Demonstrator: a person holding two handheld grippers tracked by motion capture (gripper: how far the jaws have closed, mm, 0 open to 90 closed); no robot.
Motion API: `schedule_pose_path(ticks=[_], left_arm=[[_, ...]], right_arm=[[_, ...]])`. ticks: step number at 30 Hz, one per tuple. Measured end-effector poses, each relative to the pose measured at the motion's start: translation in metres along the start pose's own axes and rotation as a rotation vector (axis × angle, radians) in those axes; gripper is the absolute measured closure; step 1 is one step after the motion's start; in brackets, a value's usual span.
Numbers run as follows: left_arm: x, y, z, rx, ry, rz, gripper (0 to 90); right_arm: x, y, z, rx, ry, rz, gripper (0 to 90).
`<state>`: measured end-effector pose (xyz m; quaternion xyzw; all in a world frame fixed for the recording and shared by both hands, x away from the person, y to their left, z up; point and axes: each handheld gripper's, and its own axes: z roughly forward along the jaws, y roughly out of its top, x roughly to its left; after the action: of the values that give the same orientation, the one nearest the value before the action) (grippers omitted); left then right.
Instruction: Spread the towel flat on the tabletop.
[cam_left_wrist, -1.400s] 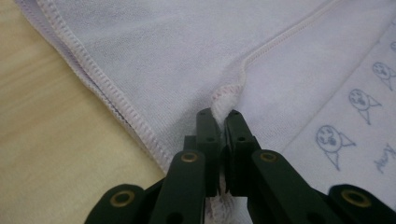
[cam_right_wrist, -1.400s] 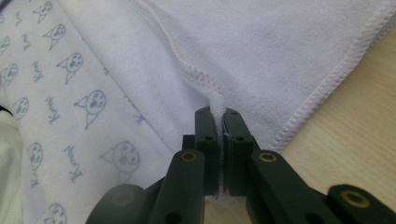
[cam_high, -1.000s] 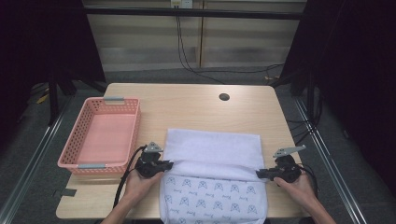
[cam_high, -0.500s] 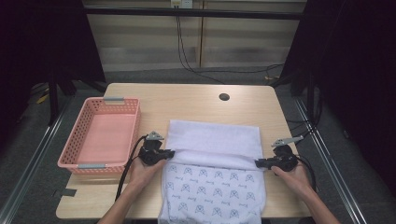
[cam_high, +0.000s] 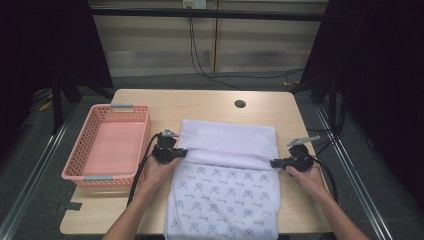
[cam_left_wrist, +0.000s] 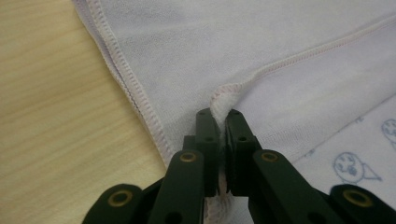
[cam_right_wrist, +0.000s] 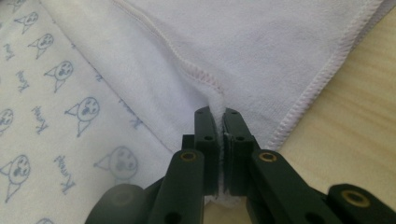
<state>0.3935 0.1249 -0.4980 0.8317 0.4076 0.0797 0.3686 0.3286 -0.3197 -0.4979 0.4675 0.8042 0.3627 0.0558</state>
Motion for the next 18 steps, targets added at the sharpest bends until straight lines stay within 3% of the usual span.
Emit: schedule_pose_path(ticks=[3,12,18], left_arm=[[0.004,0.002,0.002,-0.004,0.016,-0.024,85.9],[0.014,0.014,0.010,-0.002,0.050,-0.031,85.9],[0.018,0.014,0.013,-0.028,0.043,-0.035,86.0]], right_arm=[[0.000,0.006,0.005,-0.001,-0.007,-0.002,86.6],[-0.015,0.027,0.020,-0.019,-0.044,0.010,86.3],[-0.025,0.038,0.027,-0.028,-0.054,0.030,86.3]])
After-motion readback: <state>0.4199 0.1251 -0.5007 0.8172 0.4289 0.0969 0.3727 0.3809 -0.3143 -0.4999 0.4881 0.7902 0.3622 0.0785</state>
